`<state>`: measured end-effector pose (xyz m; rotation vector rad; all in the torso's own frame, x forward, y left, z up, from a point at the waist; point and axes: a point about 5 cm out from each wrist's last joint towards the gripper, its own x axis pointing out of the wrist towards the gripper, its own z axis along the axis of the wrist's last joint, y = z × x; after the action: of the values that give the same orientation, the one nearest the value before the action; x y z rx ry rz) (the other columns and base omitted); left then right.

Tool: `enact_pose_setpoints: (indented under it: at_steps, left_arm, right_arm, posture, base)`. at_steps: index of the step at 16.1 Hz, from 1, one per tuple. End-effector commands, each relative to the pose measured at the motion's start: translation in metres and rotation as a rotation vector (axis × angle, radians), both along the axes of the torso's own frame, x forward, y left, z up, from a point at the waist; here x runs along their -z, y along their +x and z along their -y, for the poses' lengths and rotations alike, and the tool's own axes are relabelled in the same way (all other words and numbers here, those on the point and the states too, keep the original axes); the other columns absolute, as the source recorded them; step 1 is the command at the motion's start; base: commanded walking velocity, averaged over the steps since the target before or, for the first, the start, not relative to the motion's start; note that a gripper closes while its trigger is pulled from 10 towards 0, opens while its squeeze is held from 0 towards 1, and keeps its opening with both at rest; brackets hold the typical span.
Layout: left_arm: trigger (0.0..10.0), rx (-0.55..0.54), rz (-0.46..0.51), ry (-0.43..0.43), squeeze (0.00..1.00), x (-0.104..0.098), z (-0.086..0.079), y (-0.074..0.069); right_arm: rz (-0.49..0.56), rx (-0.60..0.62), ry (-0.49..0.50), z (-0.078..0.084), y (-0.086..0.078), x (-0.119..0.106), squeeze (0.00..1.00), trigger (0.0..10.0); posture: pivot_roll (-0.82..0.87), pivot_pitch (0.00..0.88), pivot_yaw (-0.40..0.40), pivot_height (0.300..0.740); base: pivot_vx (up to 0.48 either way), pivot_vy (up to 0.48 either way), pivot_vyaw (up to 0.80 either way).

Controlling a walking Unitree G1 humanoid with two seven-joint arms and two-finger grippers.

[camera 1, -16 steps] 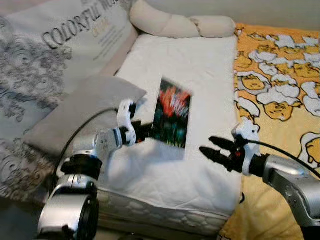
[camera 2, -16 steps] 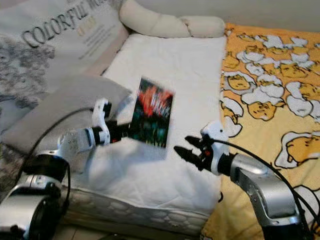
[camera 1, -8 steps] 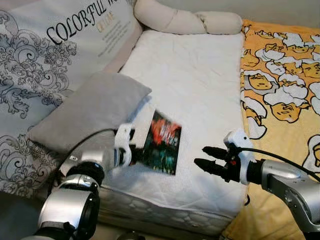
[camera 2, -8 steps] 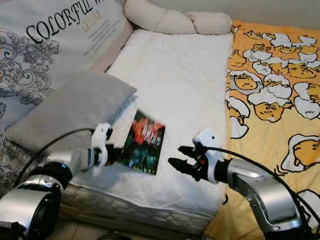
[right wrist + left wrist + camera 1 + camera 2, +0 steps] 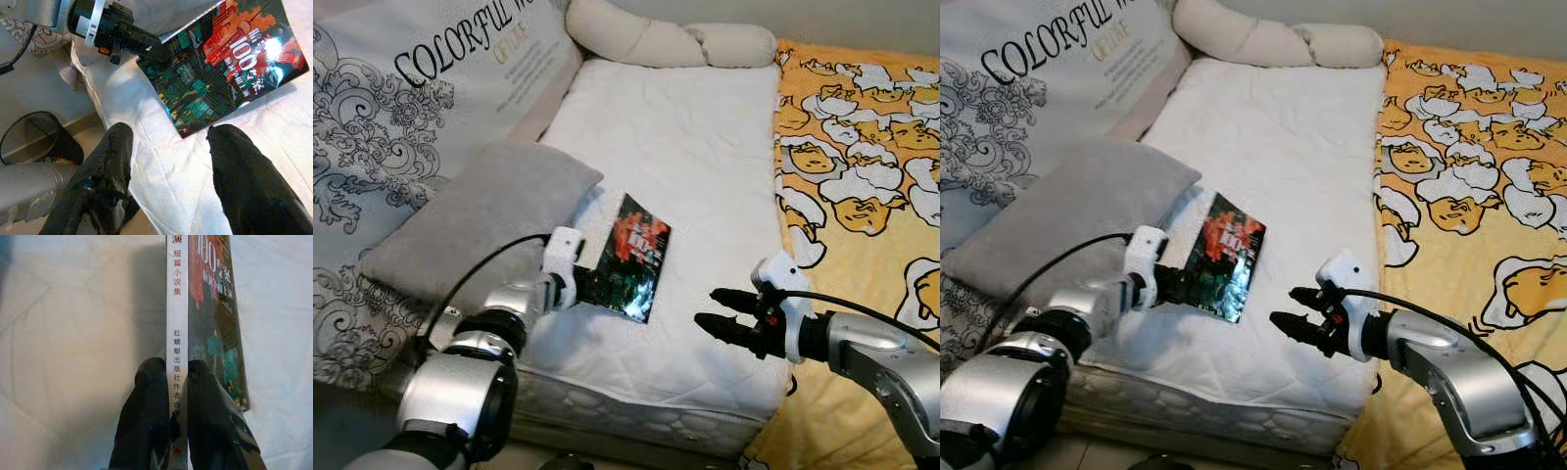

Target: Clean up the room

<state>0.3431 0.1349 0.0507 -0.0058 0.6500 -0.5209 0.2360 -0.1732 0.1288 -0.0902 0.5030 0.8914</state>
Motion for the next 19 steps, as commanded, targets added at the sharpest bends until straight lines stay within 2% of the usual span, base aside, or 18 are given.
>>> enact_pose_setpoints:
  at_steps: [1,2,3,7,11,12,15,16,17,18,19]
  left_arm:
    - [10.0,0.015,0.043,0.032,0.00,-0.007,0.001,0.006]
    - [10.0,-0.006,0.039,0.039,0.38,-0.007,0.000,0.006]
    - [10.0,-0.036,0.029,0.045,1.00,-0.006,-0.003,0.006]
    - [10.0,-0.076,0.014,0.069,1.00,-0.002,-0.012,0.004]
    - [10.0,-0.100,0.053,0.098,1.00,-0.005,-0.017,0.006]
    - [10.0,-0.107,0.074,0.095,0.00,-0.008,-0.019,0.009]
    - [10.0,-0.009,0.210,0.234,0.00,-0.022,-0.023,0.017]
    - [10.0,0.010,0.267,0.218,0.00,-0.030,-0.021,0.021]
    - [10.0,-0.017,0.322,0.114,0.00,-0.041,-0.018,0.025]
    - [10.0,-0.028,0.336,0.080,0.00,-0.043,-0.018,0.026]
    - [10.0,-0.096,0.402,-0.037,0.00,-0.051,-0.016,0.025]
  right_arm:
    - [0.013,-0.016,-0.008,-0.001,-0.001,-0.005,0.00,10.0]
    - [0.012,-0.020,-0.011,-0.001,-0.002,-0.006,0.00,10.0]
    - [0.010,-0.027,-0.015,-0.002,-0.002,-0.006,0.00,10.0]
    - [0.010,-0.038,-0.025,-0.003,-0.003,-0.005,0.00,10.0]
    - [0.020,-0.037,-0.034,-0.003,-0.001,-0.006,0.00,10.0]
    - [0.020,-0.038,-0.035,-0.003,0.000,-0.006,0.00,10.0]
    - [0.019,-0.030,-0.034,-0.004,0.001,-0.005,0.00,10.0]
    - [0.042,-0.004,-0.037,-0.005,0.002,-0.004,0.00,10.0]
    - [0.080,0.079,-0.048,-0.004,0.008,0.001,0.00,10.0]
    - [0.092,0.104,-0.052,-0.004,0.009,0.003,0.00,10.0]
    - [0.151,0.216,-0.058,-0.005,0.016,0.007,0.00,10.0]
  posture:
    - [-0.22,0.012,0.032,0.740]
    - [-0.23,0.013,0.031,0.740]
    - [-0.23,0.014,0.030,0.740]
    - [-0.23,0.013,0.023,0.740]
    - [-0.23,0.009,0.019,0.740]
    - [-0.23,0.006,0.015,0.740]
    - [-0.22,0.000,0.013,0.740]
    - [-0.21,0.000,0.017,0.740]
    - [-0.20,0.000,0.025,0.740]
    - [-0.19,0.000,0.028,0.740]
    - [-0.17,0.000,0.031,0.740]
  base:
    - [0.000,0.000,0.00]
    - [0.000,0.000,0.00]
    - [0.000,0.000,0.00]
    - [0.000,0.000,0.00]
    - [0.000,0.000,0.00]
    - [0.000,0.000,0.00]
    - [0.000,0.000,0.00]
    - [0.000,0.000,0.00]
    - [0.000,0.000,0.00]
    - [0.000,0.000,0.00]
    - [0.000,0.000,0.00]
